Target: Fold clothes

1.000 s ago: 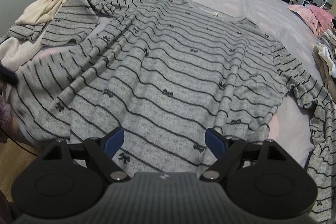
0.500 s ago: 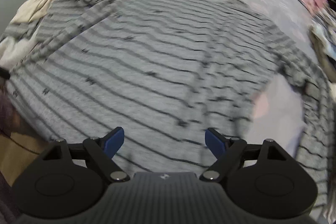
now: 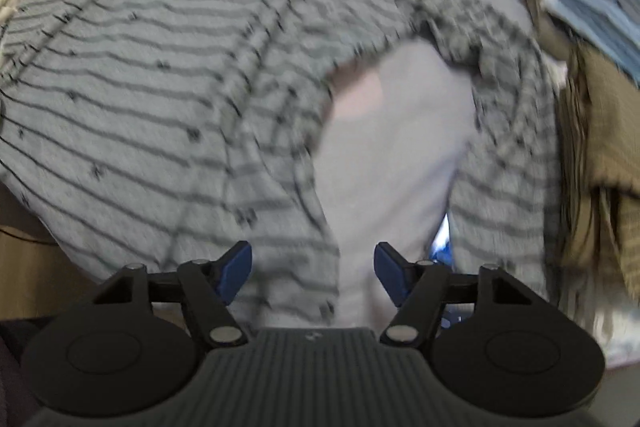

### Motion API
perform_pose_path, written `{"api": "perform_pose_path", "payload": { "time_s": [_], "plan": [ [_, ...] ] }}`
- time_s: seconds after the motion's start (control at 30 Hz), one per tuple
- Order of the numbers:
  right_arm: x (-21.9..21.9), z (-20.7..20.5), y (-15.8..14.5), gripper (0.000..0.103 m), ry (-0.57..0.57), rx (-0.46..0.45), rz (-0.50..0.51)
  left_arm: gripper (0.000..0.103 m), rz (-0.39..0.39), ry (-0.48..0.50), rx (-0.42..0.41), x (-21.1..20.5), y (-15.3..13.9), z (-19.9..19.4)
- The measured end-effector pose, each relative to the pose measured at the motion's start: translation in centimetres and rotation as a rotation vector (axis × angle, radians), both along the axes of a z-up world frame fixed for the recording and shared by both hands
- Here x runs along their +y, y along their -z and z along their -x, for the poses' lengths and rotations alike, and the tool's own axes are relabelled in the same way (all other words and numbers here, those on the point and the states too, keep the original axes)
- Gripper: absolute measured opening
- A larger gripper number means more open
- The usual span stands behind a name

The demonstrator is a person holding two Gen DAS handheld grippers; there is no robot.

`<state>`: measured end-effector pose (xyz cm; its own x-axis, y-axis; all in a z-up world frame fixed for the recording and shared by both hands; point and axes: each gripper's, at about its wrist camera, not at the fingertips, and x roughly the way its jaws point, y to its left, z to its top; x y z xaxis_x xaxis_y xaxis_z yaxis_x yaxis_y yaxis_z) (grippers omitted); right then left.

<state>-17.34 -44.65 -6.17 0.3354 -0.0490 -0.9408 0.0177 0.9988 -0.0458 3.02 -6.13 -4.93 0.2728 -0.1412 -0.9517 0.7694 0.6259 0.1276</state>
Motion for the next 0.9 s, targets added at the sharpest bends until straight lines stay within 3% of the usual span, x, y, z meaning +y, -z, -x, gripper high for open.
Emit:
{"api": "perform_pose_path", "payload": {
  "time_s": [0.1,0.23,0.3,0.33,0.43,0.6,0.67,0.77,0.9],
  "plan": [
    [-0.6,1.1,1.6,0.066,0.029,0.054,-0.014,0.002,-0.005,-0.001,0.011,-0.3,0.4,-0.1],
    [-0.8,1.4,3.9,0.054,0.058,0.122,-0.042,0.002,-0.009,0.011,0.012,-0.6,0.7,0.0],
    [-0.4,1.1,4.5,0.036,0.063,0.133,-0.04,0.002,-0.006,0.019,0.005,-0.6,0.6,0.2],
    [-0.1,1.0,4.5,0.02,0.059,0.134,-0.038,0.002,-0.005,0.02,0.003,-0.5,0.5,0.3],
    [2.6,1.1,3.1,0.011,-0.018,0.085,0.013,0.002,-0.008,0.018,0.001,-0.3,0.7,0.4],
    [8.9,2.0,0.2,0.012,-0.185,-0.059,0.0,0.002,-0.027,0.025,-0.002,-0.1,1.0,0.6],
    [11.2,2.4,-0.5,0.019,-0.252,-0.106,-0.012,0.002,-0.026,0.033,-0.006,-0.1,1.0,0.7],
    [12.2,3.0,-0.2,0.027,-0.307,-0.107,-0.011,0.002,-0.028,0.036,-0.008,-0.1,1.1,0.7],
    [10.5,3.0,-0.7,0.036,-0.216,-0.109,-0.038,0.002,-0.028,0.037,-0.009,-0.2,1.1,0.8]
  ]
}}
